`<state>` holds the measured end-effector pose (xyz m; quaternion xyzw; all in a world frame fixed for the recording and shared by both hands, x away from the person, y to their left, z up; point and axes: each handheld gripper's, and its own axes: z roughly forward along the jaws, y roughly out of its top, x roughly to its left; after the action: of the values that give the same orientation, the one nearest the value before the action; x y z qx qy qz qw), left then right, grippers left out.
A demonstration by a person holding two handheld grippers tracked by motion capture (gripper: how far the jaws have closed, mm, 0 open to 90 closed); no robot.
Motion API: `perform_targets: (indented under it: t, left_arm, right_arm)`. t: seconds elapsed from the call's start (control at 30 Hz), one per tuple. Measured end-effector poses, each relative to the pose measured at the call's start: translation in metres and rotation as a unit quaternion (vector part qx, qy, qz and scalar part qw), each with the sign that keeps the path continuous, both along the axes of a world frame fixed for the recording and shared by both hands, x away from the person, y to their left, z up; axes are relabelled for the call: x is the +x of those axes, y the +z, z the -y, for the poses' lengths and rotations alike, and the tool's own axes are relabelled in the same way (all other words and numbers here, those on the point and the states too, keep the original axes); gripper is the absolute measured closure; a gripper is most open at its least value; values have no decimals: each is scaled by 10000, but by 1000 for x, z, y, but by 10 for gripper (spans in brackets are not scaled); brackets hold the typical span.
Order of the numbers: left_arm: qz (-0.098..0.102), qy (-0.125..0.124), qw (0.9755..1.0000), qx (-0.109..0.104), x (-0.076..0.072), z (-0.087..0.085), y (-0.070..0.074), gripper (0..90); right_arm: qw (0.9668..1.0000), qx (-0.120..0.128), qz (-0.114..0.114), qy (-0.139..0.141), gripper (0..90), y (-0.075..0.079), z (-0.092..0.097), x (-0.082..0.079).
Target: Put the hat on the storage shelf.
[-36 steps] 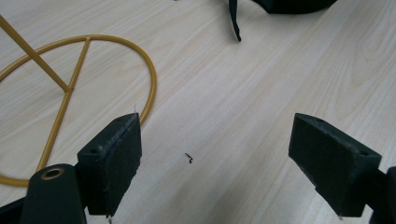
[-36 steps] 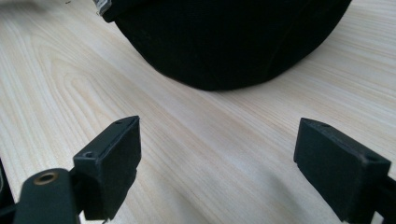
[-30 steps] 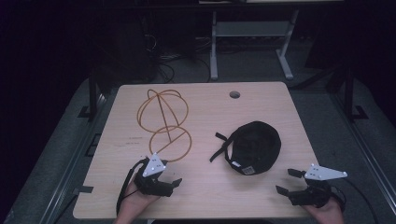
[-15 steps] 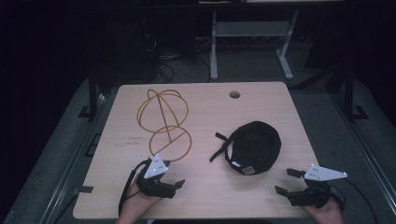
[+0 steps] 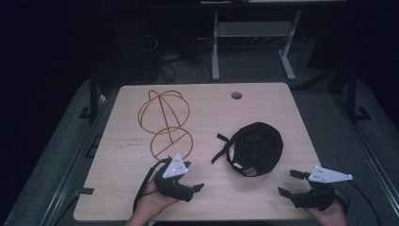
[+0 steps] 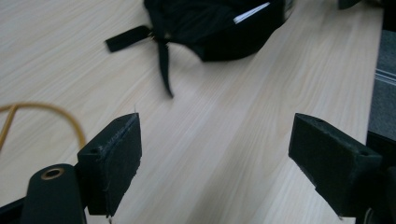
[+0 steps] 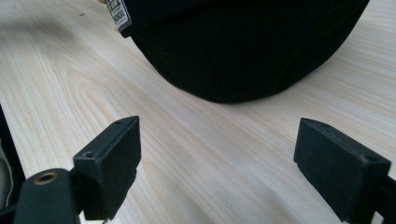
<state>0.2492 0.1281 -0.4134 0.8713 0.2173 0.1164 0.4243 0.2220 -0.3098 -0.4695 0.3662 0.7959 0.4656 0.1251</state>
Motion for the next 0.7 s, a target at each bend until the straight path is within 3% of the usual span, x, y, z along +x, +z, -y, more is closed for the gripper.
perform_targets:
  t: [0.3, 0.7]
  left_arm:
    - [110, -448, 9988, 146, 5, 32, 7, 170]
    - [113, -766, 9967, 245, 13, 60, 10, 175]
  right_arm:
    - [10000, -4, 7, 2, 144, 0, 1, -1]
    - [10000, -14, 2, 20, 144, 0, -1, 0]
